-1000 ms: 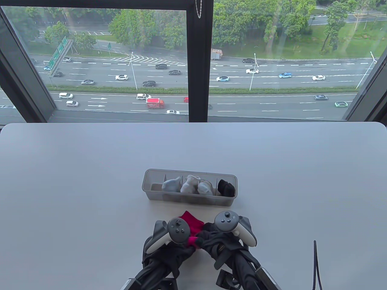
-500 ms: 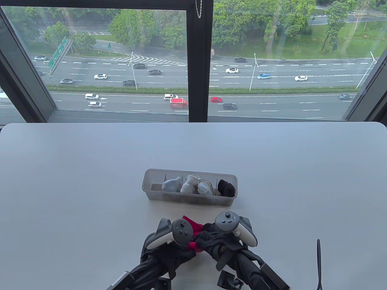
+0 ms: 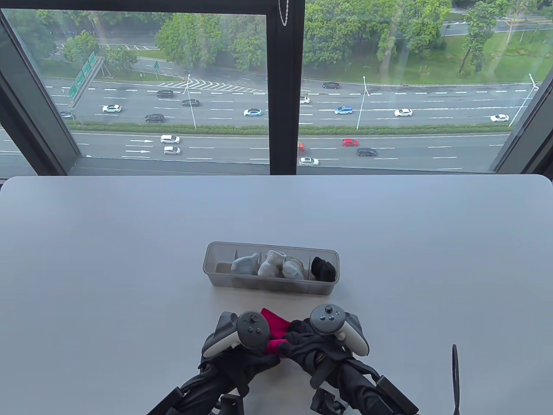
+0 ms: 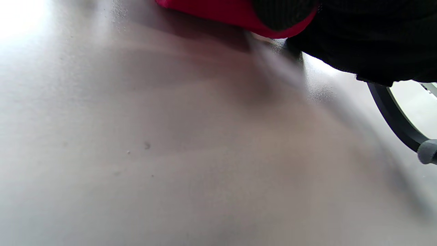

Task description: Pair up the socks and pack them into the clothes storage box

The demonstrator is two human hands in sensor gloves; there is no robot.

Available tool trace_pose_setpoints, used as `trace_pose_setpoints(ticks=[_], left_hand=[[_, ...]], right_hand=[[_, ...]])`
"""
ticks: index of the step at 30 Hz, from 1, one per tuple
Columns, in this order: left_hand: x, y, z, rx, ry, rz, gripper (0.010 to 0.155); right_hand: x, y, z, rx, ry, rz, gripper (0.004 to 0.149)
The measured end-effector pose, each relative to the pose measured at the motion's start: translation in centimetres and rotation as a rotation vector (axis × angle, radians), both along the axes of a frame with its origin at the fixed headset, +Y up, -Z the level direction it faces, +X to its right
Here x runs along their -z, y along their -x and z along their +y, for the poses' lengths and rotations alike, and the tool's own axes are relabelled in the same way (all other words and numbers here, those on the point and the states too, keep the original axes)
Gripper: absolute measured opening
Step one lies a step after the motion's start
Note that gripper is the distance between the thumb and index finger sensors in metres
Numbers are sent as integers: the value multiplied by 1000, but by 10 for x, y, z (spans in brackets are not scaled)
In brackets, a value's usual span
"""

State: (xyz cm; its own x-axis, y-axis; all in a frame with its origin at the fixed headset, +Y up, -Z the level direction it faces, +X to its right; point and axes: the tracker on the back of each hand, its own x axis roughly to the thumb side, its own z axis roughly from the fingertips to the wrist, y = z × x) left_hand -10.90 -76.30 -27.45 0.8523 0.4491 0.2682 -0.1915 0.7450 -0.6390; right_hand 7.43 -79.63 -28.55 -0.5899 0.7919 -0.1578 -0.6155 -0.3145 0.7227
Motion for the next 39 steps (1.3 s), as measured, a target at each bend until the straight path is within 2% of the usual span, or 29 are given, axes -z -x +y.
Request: trace_pose_setpoints(ticks=[4, 6, 10, 13, 15, 17, 19, 22, 26, 28, 30, 31, 32, 33, 35, 37, 39], left_hand=[[-2, -3, 4, 19, -82, -8, 47], [-2, -2, 4, 20, -74, -21, 47], [-3, -3, 4, 29, -68, -18, 48], [-3, -4, 8, 35, -111, -3, 66], [-3, -2, 13, -27, -192, 21, 56], [-2, 0, 15, -26, -184, 18, 52], [-1, 1, 15, -41, -149, -2, 50], [-3, -2, 12, -22, -106, -37, 51], [-2, -4, 11, 25, -119, -36, 52], [-2, -2, 11, 23, -126, -25, 48], [-1, -1, 12, 19, -115, -18, 45], [-1, -1, 13, 13, -103, -23, 45], [-1, 0, 12, -1, -91, -33, 45], [-1, 0, 11, -11, -86, -36, 45], [-1, 1, 11, -12, -109, -13, 51], [-1, 2, 14, 0, -163, 19, 69], [-1, 2, 18, -48, -202, 24, 59]], right_hand=[[1, -1, 2, -9, -15, -20, 48], [1, -1, 1, 3, -5, -26, 60], [3, -5, 2, 69, 13, -53, 48], [4, -6, 3, 55, 12, -64, 47], [3, -6, 3, 53, 11, -74, 48], [3, -5, 3, 53, 6, -61, 52], [3, -4, 2, 52, 2, -41, 66], [4, -5, 5, 69, -2, -64, 52], [3, -5, 5, 81, -5, -55, 48], [3, -4, 6, 94, 6, -61, 47], [3, -3, 7, 88, -8, -53, 49], [2, -3, 7, 89, -20, -46, 53], [2, -2, 8, 97, -29, -25, 64], [2, -2, 9, 99, -34, -22, 62], [3, -3, 11, 82, -48, -50, 54], [5, -5, 12, 72, -51, -72, 51], [4, -7, 11, 85, -47, -85, 51]])
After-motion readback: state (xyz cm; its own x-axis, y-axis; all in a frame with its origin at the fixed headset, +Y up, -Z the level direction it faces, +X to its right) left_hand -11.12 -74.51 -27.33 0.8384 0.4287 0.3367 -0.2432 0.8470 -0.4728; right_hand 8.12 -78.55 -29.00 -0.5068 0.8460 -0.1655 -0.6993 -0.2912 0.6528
